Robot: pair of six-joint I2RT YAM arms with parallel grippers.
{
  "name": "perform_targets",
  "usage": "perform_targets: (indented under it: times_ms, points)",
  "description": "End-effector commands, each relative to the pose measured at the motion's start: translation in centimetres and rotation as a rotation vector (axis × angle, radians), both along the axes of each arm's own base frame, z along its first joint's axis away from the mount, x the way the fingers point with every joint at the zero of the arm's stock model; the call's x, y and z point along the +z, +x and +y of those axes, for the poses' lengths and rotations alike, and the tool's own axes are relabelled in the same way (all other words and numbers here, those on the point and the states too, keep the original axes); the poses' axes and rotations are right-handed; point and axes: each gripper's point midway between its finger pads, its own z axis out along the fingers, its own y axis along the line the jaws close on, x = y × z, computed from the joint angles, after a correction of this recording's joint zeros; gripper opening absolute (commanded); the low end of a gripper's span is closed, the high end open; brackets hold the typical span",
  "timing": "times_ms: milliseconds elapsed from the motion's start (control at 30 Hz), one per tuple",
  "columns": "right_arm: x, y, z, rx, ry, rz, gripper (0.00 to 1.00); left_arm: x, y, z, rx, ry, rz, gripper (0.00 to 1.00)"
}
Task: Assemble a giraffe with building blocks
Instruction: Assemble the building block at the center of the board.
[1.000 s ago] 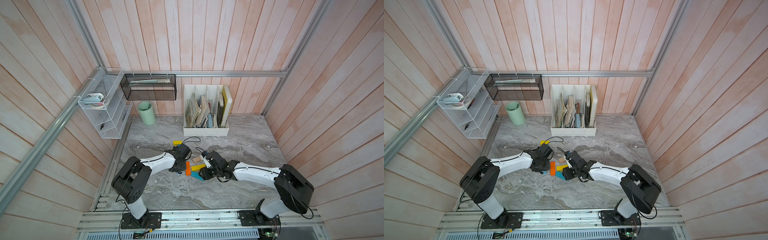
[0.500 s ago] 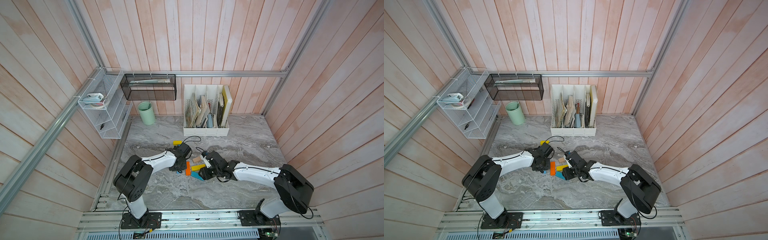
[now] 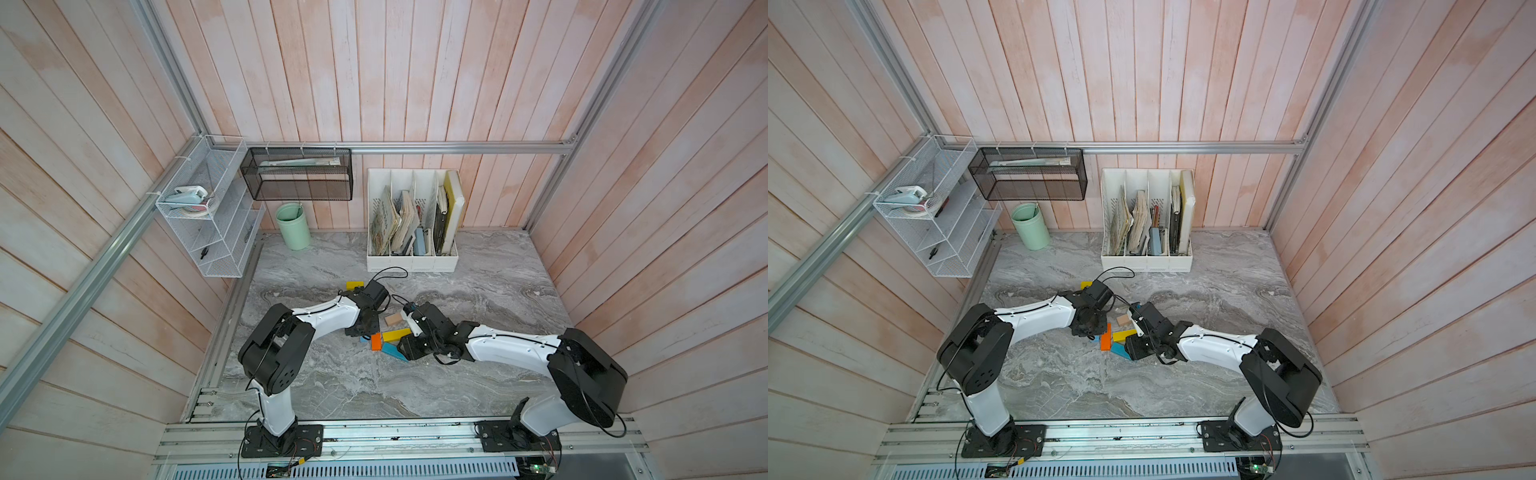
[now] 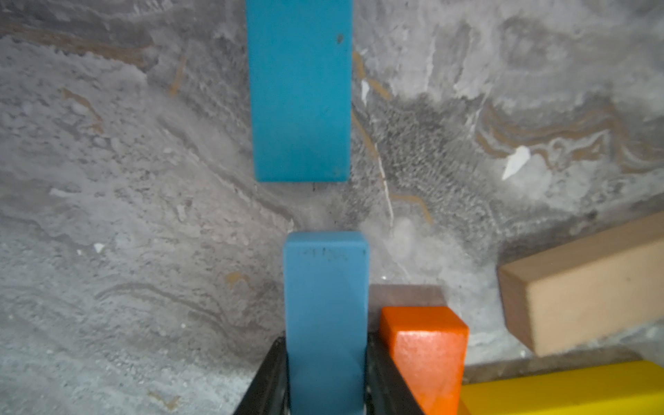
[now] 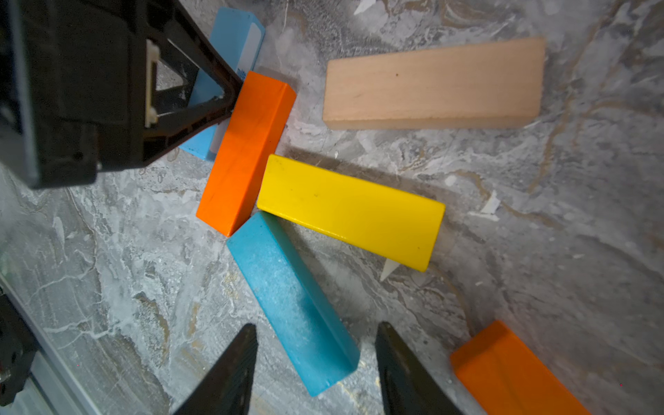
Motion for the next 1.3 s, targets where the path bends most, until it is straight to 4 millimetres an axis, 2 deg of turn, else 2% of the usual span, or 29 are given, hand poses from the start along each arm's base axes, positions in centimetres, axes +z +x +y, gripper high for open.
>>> perform_targets:
  times_ms: [0,633,1267]
  points:
    - [-0.8,-0.1,-0.5,-0.012,-0.015,0.014,0.55,-2.1,-1.8,0.7,0.008,0.028,0.079,0.32]
    - [-1.1,-0.2,-0.5,-0.012,-0.016,0.021,0.55,-2.0,-0.9,1.6,0.028,0.031,0.071,0.34]
    - [-1.2,-0.2,-0.3,-0.007,-0.013,0.025,0.56,-1.6,-0.8,2.5,0.04,0.044,0.067,0.37]
